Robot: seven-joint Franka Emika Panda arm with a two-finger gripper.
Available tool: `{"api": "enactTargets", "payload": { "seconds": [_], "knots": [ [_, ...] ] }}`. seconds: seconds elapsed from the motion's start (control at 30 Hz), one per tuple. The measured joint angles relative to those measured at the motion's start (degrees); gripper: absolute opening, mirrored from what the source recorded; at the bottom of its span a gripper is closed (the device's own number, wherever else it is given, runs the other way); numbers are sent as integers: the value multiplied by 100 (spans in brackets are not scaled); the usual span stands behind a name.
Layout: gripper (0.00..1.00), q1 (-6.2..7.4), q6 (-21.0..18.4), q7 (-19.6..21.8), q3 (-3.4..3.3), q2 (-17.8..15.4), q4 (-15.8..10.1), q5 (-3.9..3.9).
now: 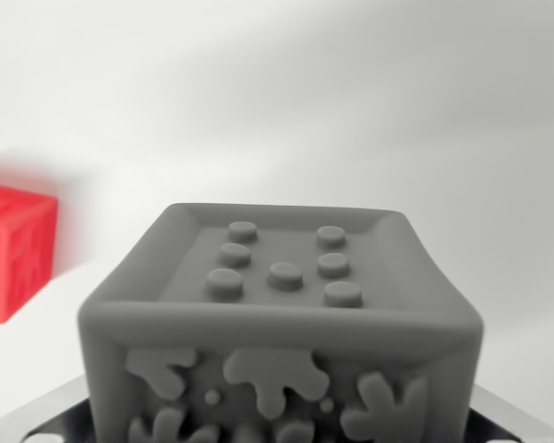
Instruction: Destack cube
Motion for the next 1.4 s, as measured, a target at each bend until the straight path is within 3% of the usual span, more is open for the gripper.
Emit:
{"api": "enactTargets", "payload": {
  "seconds": [1.2,1.4],
  "knots": [
    [0,-600,243,-1100,-72,246,-6,43],
    [0,-625,440,-1140,-69,441,-5,60]
  ]
}}
